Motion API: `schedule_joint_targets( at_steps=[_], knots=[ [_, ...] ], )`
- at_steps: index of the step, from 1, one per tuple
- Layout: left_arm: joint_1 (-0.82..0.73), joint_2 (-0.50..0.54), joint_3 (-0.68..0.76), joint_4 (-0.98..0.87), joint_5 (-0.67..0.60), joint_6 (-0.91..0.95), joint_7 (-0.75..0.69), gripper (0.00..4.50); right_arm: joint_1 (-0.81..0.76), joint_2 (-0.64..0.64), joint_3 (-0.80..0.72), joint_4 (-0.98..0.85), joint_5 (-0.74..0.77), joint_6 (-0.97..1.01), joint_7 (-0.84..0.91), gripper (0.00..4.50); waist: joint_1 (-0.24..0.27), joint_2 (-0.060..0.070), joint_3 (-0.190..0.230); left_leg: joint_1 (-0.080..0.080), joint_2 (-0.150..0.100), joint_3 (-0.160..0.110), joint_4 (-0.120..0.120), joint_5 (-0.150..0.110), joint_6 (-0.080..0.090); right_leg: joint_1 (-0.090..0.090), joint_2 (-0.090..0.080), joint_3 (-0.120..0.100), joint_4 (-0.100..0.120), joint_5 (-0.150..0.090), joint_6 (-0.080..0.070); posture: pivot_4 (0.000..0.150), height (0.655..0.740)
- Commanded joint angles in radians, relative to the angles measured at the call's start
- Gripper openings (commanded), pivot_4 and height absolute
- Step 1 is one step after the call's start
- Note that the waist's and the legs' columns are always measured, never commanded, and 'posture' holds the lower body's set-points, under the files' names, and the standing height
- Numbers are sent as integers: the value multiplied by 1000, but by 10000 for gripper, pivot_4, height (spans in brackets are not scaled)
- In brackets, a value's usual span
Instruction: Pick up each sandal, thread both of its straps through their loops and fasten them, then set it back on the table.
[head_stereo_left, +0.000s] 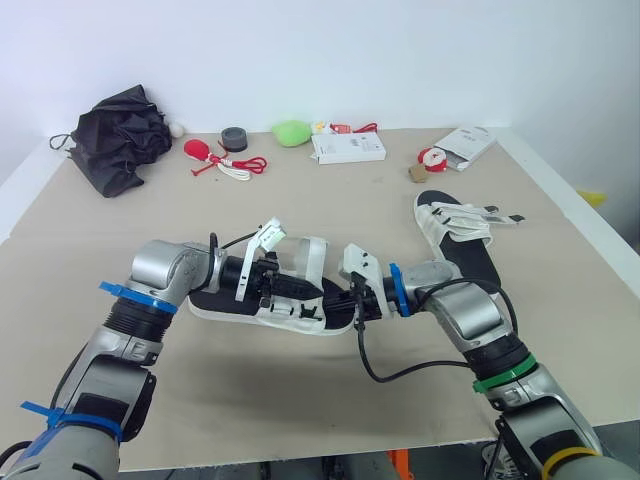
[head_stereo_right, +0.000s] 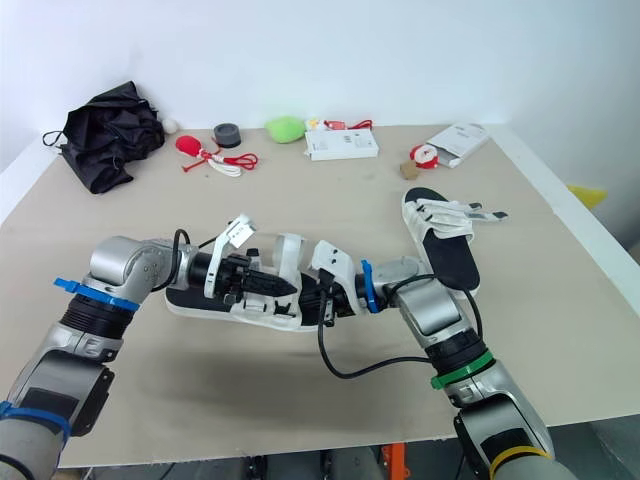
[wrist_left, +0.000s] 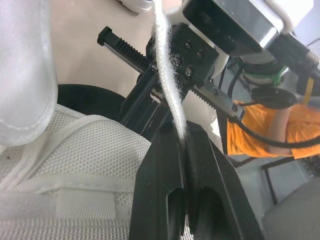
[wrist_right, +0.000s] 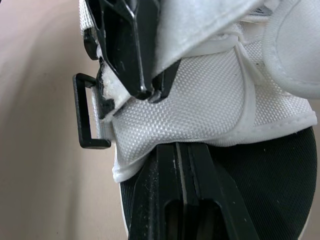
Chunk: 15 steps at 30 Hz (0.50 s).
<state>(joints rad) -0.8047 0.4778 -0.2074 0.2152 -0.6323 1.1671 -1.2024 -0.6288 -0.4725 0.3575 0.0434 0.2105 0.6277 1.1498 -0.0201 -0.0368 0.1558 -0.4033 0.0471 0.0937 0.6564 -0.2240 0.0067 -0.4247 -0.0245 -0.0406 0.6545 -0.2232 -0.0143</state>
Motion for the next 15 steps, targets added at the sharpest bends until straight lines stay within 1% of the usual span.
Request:
schedule_joint_targets(
  at_steps=[1, 9, 15],
  knots=[
    [-12, -8, -6, -69, -32, 21, -9, 501, 2, 12, 33, 20, -15, 5, -7, 0, 0, 0, 0, 0, 0, 0, 0, 0, 0, 0, 0, 0, 0, 0, 0, 1500, 7400],
    [-6, 0, -3, -91, -35, 71, 6, 501, 0, 12, 33, 28, -17, -2, -5, 0, 0, 0, 0, 0, 0, 0, 0, 0, 0, 0, 0, 0, 0, 0, 0, 1500, 7400],
    [-69, -53, 114, -37, -89, 176, 80, 501, -3, 17, 36, 32, -19, -4, -5, 0, 0, 0, 0, 0, 0, 0, 0, 0, 0, 0, 0, 0, 0, 0, 0, 1500, 7400]
  ],
)
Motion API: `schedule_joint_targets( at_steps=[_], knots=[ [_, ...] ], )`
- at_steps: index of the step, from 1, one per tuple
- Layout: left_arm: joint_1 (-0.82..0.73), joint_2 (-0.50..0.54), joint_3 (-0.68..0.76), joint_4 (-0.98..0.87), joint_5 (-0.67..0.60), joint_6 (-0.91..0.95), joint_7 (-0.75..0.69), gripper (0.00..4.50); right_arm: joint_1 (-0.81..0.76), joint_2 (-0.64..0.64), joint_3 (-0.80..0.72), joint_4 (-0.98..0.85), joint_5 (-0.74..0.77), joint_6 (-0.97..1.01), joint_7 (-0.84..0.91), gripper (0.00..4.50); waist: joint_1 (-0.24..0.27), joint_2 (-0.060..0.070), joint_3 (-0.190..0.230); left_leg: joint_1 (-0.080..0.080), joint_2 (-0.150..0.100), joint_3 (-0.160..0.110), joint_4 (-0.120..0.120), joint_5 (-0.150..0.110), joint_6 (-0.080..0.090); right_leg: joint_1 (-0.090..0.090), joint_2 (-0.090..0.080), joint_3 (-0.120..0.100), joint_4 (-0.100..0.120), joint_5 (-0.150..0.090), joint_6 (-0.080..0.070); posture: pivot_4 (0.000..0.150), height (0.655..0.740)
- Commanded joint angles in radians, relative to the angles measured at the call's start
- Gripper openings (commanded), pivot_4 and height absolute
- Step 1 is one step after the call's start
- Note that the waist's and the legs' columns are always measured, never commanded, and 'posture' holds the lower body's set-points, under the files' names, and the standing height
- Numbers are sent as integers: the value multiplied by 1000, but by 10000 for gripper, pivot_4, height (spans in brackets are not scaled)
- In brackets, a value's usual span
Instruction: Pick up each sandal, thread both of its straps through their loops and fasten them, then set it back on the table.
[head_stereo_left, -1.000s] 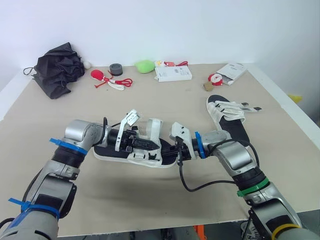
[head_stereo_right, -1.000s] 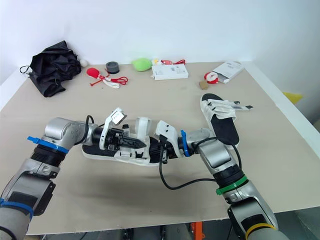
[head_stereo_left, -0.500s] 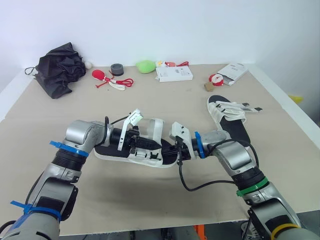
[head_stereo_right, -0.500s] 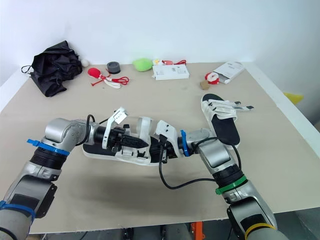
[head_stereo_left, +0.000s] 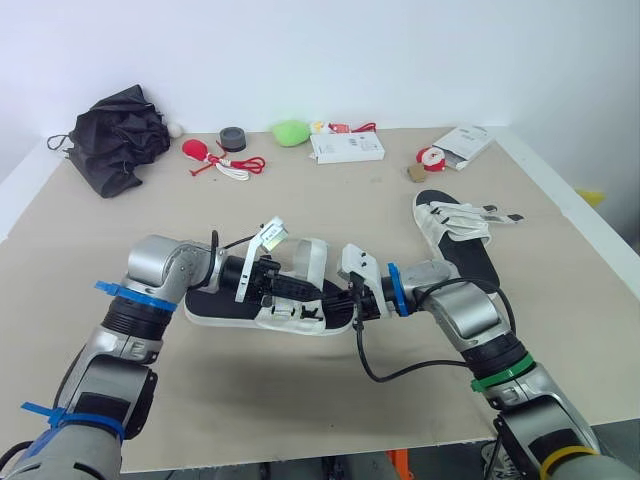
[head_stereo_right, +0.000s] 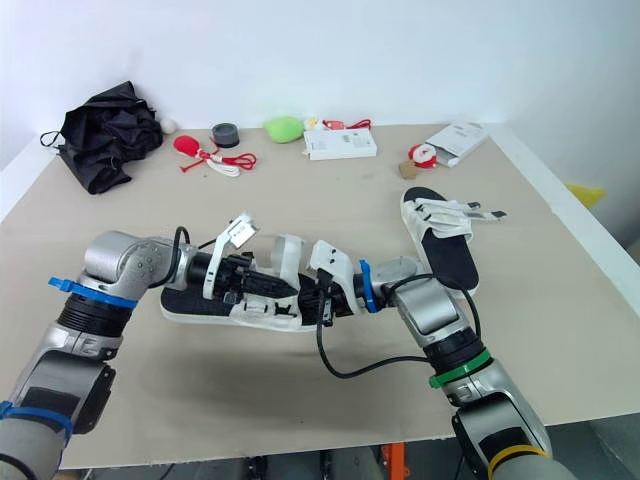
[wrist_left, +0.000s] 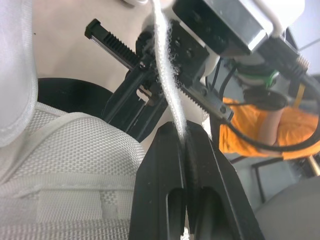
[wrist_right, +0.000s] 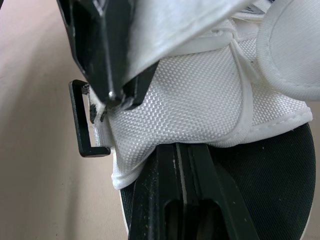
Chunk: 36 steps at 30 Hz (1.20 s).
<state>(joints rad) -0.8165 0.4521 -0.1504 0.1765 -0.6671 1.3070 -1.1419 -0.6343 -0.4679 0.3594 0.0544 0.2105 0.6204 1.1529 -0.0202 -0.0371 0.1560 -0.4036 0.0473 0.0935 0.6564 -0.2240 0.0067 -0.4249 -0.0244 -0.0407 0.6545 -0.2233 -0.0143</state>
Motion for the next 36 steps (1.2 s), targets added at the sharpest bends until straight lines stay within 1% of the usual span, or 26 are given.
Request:
schedule_joint_targets(
  at_steps=[1, 5, 7, 9, 13, 17, 21, 26, 29, 31, 33, 36],
  knots=[
    [-66, -29, 68, 12, -54, 42, 29, 501, 2, 13, 35, 22, -19, 2, -8, 0, -1, 0, 0, 0, 0, 0, 0, 0, 0, 0, 0, 0, 0, 0, 0, 1500, 7400],
    [-90, 8, 72, 36, -48, 56, 31, 501, 3, 11, 36, 22, -20, 0, -8, 0, -2, 0, 0, 0, 1, 0, 0, 0, 0, 0, 0, 0, 0, 0, 0, 1500, 7400],
    [-96, 41, 49, 20, -52, 63, 7, 501, 4, 10, 35, 24, -20, -3, -8, 0, -3, 0, 0, 0, 1, 0, 0, 0, 0, 0, 0, 0, 0, 0, 0, 1500, 7400],
    [-97, 49, 36, 10, -54, 67, 9, 501, 4, 10, 35, 25, -20, -5, -9, 0, -3, 0, 0, 0, 2, 0, 0, 0, 0, -1, 0, 0, 0, 0, -1, 1500, 7400],
    [-85, 19, 39, -11, -70, 80, 43, 501, 4, 11, 34, 28, -19, -7, -10, 0, -3, 0, 0, 0, 2, 0, 0, 0, 0, -1, 0, 0, 0, 0, -1, 1500, 7400],
    [-14, -19, 34, -92, -99, 125, 92, 501, 5, 12, 34, 27, -19, -6, -12, 0, -4, 0, 0, 0, 2, 1, -1, 0, -1, -1, 0, 1, 0, 0, -1, 1500, 7400],
    [27, -6, 20, -129, -96, 123, 121, 501, 7, 11, 33, 25, -18, -5, -13, 0, -3, 0, 0, 1, 3, 0, -1, 0, -1, -1, 1, 1, 0, 0, -1, 1500, 7400],
    [38, 16, -5, -94, -47, 39, 131, 501, 10, 7, 33, 21, -16, -4, -12, 0, -3, 0, 0, 1, 3, 0, -1, 0, -1, -1, 0, 1, 0, 0, -1, 1500, 7400],
    [19, 3, 17, -60, -46, 22, 147, 501, 10, 6, 34, 20, -17, -5, -10, 0, -3, 0, 0, 1, 3, 0, -1, 0, -1, -1, 0, 1, 0, 0, -1, 1500, 7400],
    [-9, -23, 56, -32, -71, 51, 168, 501, 10, 5, 36, 21, -18, -5, -9, 0, -2, 0, 0, 1, 3, 0, -1, 0, -1, -1, 0, 1, 0, 0, -1, 1500, 7400],
    [-50, -65, 128, 17, -108, 110, 206, 501, 9, 4, 37, 22, -19, -6, -9, 0, 0, 0, 0, 1, 3, 0, -1, 1, -1, -1, 0, 0, 0, 0, -1, 1500, 7400],
    [-66, -82, 160, 49, -113, 138, 234, 501, 7, 5, 37, 23, -18, -5, -10, 0, -3, 0, 0, 0, 2, 0, 0, 1, -1, -1, 1, 1, 0, 1, 0, 1500, 7400]
  ],
)
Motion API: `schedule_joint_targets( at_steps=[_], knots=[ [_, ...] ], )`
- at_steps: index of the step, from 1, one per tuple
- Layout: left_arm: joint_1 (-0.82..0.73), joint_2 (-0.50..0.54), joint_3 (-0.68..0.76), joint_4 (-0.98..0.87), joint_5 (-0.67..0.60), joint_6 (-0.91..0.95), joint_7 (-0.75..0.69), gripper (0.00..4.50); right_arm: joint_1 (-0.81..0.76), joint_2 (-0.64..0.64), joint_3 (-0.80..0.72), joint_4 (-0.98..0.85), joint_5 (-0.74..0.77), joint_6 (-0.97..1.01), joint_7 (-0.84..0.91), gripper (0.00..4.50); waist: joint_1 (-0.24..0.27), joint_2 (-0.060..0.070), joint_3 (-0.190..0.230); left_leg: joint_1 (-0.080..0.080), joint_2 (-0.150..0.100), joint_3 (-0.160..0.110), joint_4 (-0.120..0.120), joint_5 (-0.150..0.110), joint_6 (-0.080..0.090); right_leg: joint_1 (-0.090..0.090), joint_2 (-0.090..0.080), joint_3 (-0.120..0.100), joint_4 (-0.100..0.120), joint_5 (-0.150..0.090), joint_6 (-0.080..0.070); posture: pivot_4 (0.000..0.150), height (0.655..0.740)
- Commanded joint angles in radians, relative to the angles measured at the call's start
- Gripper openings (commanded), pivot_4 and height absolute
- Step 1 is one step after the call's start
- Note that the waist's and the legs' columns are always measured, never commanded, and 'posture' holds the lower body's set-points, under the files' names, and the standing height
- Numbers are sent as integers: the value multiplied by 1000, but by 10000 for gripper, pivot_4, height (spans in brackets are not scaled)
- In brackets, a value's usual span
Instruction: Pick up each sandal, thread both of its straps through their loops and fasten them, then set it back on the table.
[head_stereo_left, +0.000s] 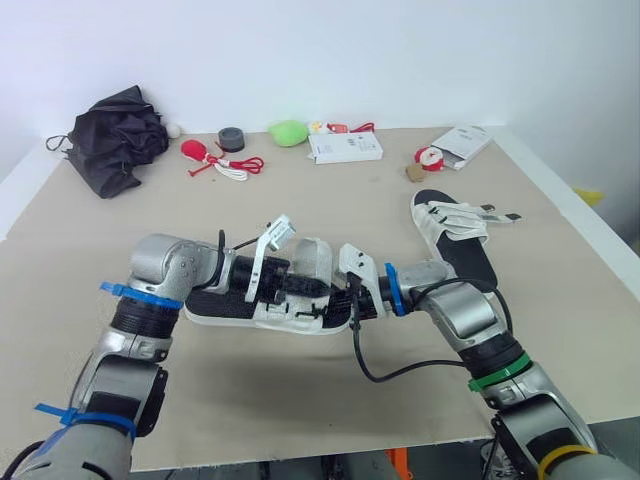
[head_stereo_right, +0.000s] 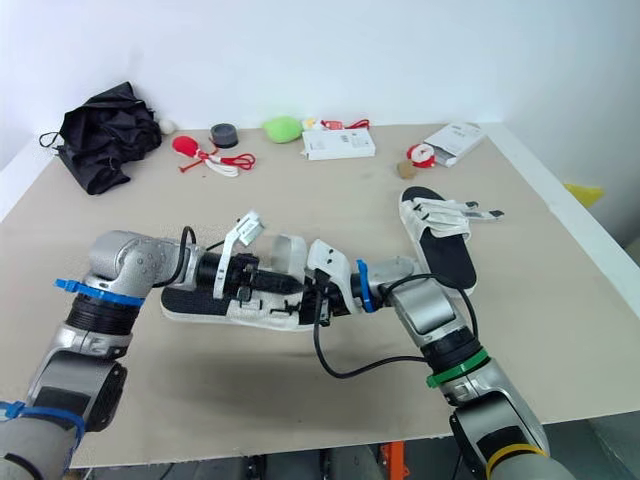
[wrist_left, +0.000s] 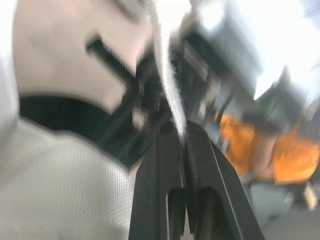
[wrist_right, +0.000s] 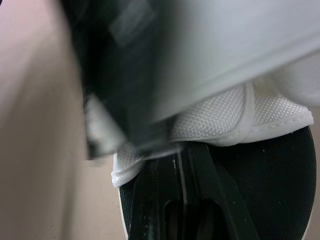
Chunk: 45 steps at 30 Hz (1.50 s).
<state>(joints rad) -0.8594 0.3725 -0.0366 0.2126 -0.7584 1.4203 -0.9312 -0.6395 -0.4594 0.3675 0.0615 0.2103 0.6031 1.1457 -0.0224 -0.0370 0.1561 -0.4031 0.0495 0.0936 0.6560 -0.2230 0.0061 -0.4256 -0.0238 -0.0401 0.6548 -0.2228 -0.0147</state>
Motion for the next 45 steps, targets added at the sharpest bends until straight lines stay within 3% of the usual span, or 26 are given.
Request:
schedule_joint_targets(
  at_steps=[1, 10, 19, 24, 29, 35, 45],
  knots=[
    [-20, -1, 45, 14, -20, 26, 27, 501, 12, -4, 29, 16, -18, 13, -2, 0, -1, 0, 0, 0, 0, 0, 0, 0, 0, 0, 0, 0, 0, 0, 0, 1500, 7400],
    [50, 89, -88, -65, 22, -41, -17, 501, 19, -7, 25, 12, -17, 15, -3, 0, 0, 0, 0, 0, 1, 0, -1, 0, -1, 0, -1, 0, 0, -1, -1, 1500, 7400],
    [40, 70, -82, -93, -11, 4, -9, 501, 7, -3, 26, 28, -20, 8, 1, 0, -1, 0, 0, 0, 0, 0, -1, -1, -1, 0, -1, 0, 0, -1, -1, 1500, 7400],
    [68, 120, -146, -139, 24, -51, -42, 501, 9, -2, 27, 28, -21, 6, -1, 0, -1, 0, 0, 0, 0, 0, -1, -1, -1, 0, -1, 0, 0, -1, -1, 1500, 7400],
    [57, 123, -143, -118, 25, -57, -38, 501, 6, -3, 28, 34, -23, 1, 1, 0, -1, 0, 0, 0, 0, 0, -2, -1, -1, 0, -1, 0, 0, -1, -1, 1500, 7400],
    [42, 54, -36, -63, -30, 82, 29, 501, -2, -1, 34, 43, -28, -5, 2, 0, -1, 0, 0, 0, 0, 0, -1, -1, -1, 0, -1, 0, 0, -1, -1, 1500, 7400],
    [61, 59, 12, -57, -54, 167, 51, 501, 5, -7, 40, 40, -28, -8, 1, 0, -1, 0, 0, 0, 1, 0, -2, 0, -1, 0, 0, 0, 0, -1, -1, 1500, 7400]
  ],
)
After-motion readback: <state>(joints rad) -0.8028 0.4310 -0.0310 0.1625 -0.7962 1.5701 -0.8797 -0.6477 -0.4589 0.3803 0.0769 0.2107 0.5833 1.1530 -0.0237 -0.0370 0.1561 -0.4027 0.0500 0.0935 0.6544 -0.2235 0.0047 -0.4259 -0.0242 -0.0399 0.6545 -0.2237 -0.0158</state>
